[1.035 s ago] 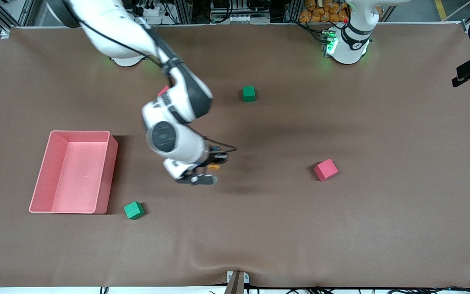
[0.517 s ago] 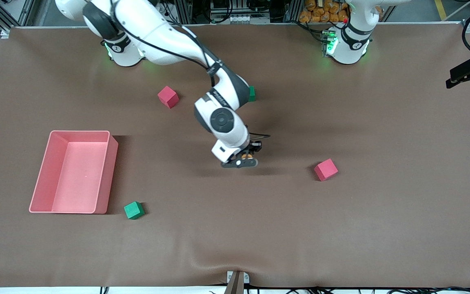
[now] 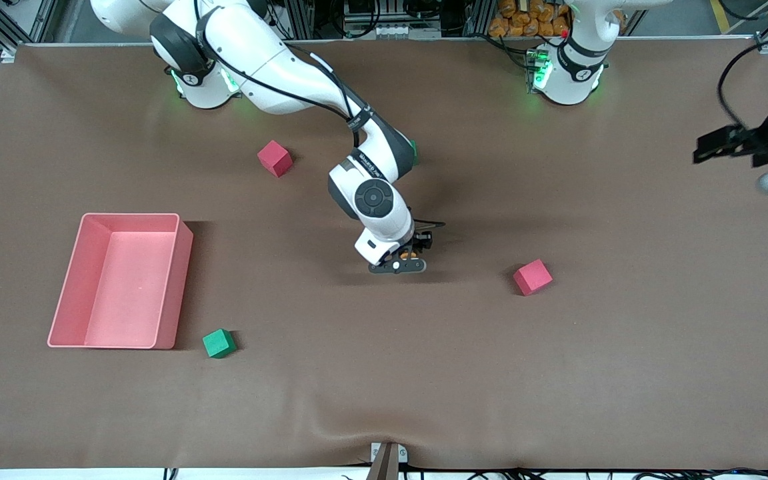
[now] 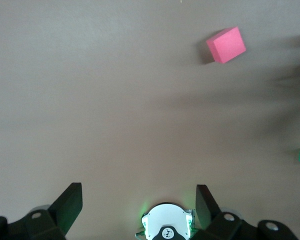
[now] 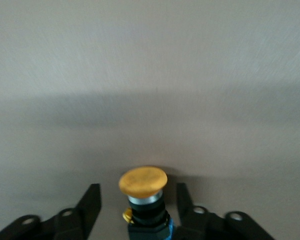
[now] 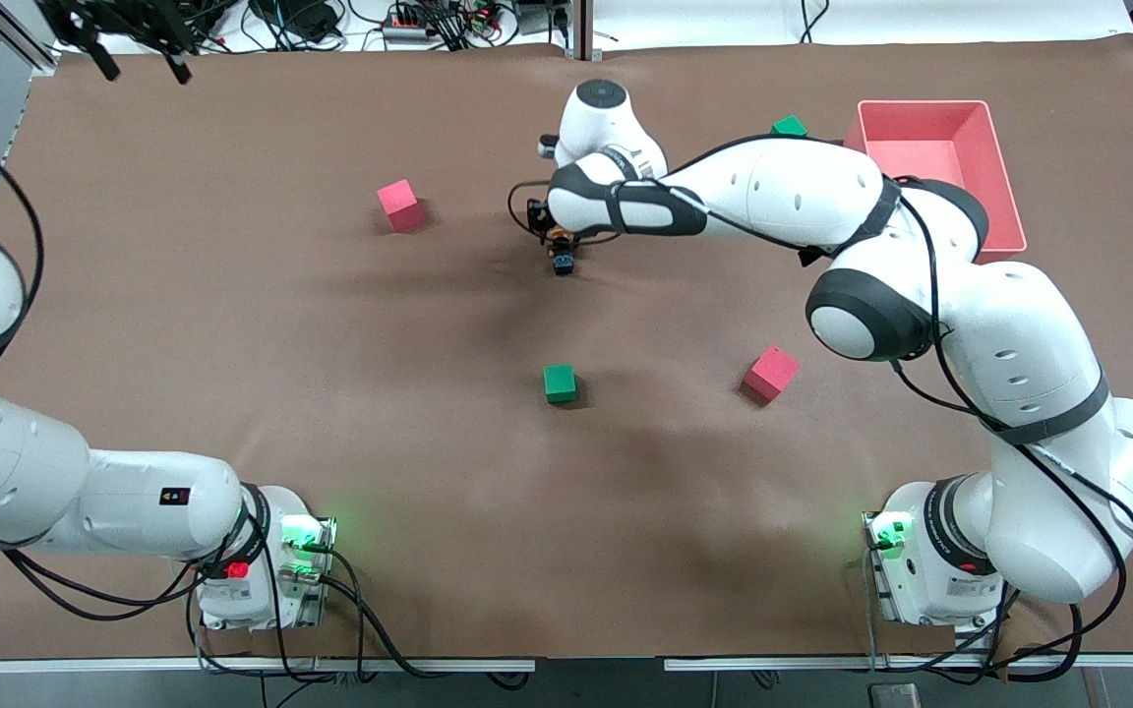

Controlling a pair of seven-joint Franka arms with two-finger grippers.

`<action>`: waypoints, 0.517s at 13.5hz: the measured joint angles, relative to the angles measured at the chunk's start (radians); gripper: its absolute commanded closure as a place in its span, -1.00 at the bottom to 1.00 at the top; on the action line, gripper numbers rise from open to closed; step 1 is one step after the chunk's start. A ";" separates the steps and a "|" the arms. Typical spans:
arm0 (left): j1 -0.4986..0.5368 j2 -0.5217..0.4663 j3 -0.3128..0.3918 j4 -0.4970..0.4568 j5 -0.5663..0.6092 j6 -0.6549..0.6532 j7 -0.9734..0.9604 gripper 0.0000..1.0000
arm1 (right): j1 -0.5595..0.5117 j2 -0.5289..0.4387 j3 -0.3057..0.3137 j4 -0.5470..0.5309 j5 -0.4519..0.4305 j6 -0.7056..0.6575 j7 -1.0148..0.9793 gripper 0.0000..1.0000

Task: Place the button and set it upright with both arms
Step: 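Set the button upright and open the right gripper while the left gripper reaches in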

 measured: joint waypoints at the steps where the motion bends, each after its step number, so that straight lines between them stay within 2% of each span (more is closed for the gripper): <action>1: 0.001 0.025 0.000 0.000 -0.001 0.002 0.005 -1.00 | -0.013 -0.009 -0.002 0.024 0.000 -0.010 0.010 -1.00; 4: -0.006 0.078 -0.005 0.003 -0.005 0.004 0.020 -1.00 | -0.076 -0.088 -0.033 0.101 -0.003 -0.094 0.025 -1.00; 7: -0.054 0.126 -0.015 0.006 -0.037 0.004 0.009 -1.00 | -0.226 -0.198 -0.066 0.123 -0.006 -0.215 -0.085 -1.00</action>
